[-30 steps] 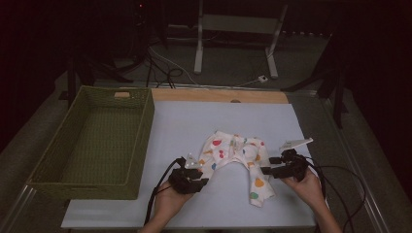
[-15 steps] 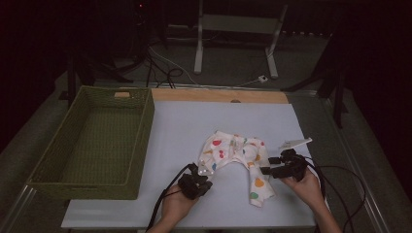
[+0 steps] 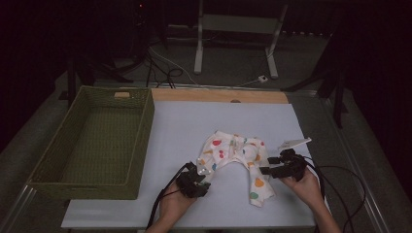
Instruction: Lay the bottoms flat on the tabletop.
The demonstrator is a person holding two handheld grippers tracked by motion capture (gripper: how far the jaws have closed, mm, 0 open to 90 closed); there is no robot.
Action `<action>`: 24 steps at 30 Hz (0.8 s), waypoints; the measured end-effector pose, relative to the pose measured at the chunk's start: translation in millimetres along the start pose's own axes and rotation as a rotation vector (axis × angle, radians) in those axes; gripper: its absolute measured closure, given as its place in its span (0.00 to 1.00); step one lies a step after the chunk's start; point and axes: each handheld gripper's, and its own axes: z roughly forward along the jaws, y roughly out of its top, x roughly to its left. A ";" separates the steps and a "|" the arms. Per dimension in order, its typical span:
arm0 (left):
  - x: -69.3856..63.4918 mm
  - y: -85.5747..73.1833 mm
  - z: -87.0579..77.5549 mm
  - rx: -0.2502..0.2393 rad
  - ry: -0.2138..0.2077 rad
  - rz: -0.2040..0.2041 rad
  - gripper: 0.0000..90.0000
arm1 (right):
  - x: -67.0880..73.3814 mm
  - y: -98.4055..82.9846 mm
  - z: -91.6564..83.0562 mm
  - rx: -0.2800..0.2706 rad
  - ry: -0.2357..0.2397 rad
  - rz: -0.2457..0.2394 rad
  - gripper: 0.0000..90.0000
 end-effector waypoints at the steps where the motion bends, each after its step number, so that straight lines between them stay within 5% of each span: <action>1: -0.5 -0.1 0.1 -0.001 0.009 0.000 0.70 | -0.1 -0.2 0.3 -0.002 0.002 -0.002 0.41; 8: 6.3 -5.3 -0.1 -0.047 0.021 -0.032 0.97 | -0.1 -2.0 -5.5 -0.031 -0.019 0.003 0.38; 13: 6.0 -5.2 -1.2 -0.070 -0.026 -0.058 0.99 | 0.2 -6.7 -9.4 -0.042 -0.037 0.009 0.35; 24: -20.4 14.6 -21.8 -0.164 -0.285 -0.099 0.99 | -0.7 -11.4 -14.3 -0.067 -0.055 0.030 0.31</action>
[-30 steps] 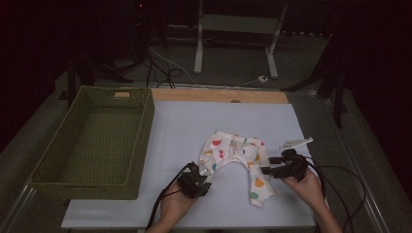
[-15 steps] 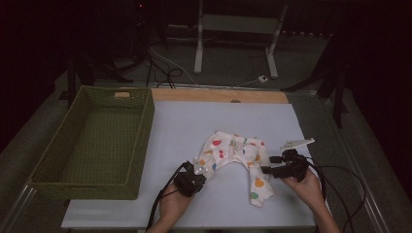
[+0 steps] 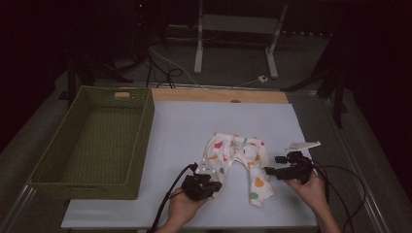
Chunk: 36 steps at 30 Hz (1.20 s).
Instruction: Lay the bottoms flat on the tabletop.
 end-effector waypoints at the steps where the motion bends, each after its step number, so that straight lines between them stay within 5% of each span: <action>1: -0.7 1.6 -0.7 0.003 0.009 0.012 0.99 | 0.0 0.3 -0.1 0.002 -0.003 -0.003 0.31; 4: 9.6 0.3 -2.4 0.011 0.033 -0.003 0.99 | 1.6 1.4 1.1 0.006 -0.001 -0.011 0.31; 5: 23.2 -4.4 -4.3 0.024 0.075 -0.022 0.99 | 2.9 1.9 1.8 0.006 0.002 -0.008 0.31; 11: 63.6 -24.7 -9.2 0.058 0.173 -0.127 0.99 | 3.9 5.2 5.9 0.018 0.008 -0.027 0.31; 13: 70.4 -29.7 -9.0 0.049 0.155 -0.160 0.98 | 4.8 6.8 6.7 0.020 0.006 -0.030 0.31; 19: 66.4 -21.1 -21.1 0.036 0.177 -0.127 0.80 | 5.1 8.3 5.6 0.021 0.010 -0.029 0.31; 26: 47.8 -11.7 -31.6 0.033 0.145 -0.029 0.77 | 3.1 7.8 3.4 0.025 0.008 -0.021 0.31; 33: 37.1 -23.6 -10.5 0.110 0.102 0.010 0.74 | 4.4 8.2 5.9 0.029 0.014 -0.024 0.32; 36: 34.8 -26.9 -2.3 0.151 0.122 0.035 0.83 | 4.5 8.4 7.5 0.032 0.015 -0.018 0.32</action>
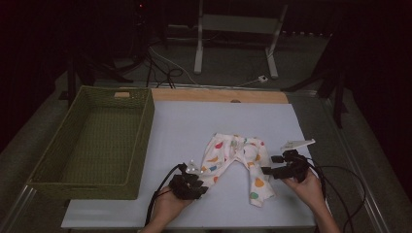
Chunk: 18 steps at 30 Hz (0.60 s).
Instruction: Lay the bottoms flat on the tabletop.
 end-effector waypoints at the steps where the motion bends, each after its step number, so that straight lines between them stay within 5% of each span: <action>1: 0.0 0.0 0.0 0.000 0.000 0.000 0.89 | 0.0 0.0 0.0 0.000 0.000 0.000 0.32; 6: -6.2 4.9 -0.4 -0.006 -0.006 0.020 1.00 | -0.8 0.1 1.5 0.001 0.004 0.000 0.32; 18: -36.8 22.4 11.5 -0.052 -0.137 0.017 1.00 | -2.2 0.2 -2.7 0.000 -0.007 -0.003 0.32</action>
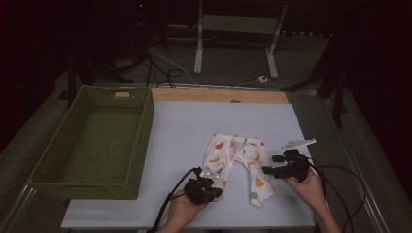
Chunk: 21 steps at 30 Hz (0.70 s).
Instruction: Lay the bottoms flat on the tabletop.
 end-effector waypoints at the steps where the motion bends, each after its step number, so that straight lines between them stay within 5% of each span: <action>1: -2.9 1.6 3.3 -0.002 -0.009 0.001 1.00 | -0.1 0.0 -0.3 -0.002 0.000 0.000 0.32; 7: -17.2 6.3 27.1 0.004 -0.061 -0.010 1.00 | -1.2 -1.2 1.1 0.006 0.003 0.002 0.32; 11: -15.8 7.5 18.6 -0.021 -0.067 -0.011 0.86 | -1.3 -2.0 0.8 0.005 0.005 0.007 0.32; 16: 2.2 6.4 -9.1 -0.060 0.000 -0.007 0.81 | -3.3 -3.7 -2.0 0.000 0.000 0.006 0.32; 21: 28.9 -0.1 -31.4 -0.103 0.081 -0.052 0.77 | -4.0 -6.1 -3.7 0.001 -0.002 0.013 0.32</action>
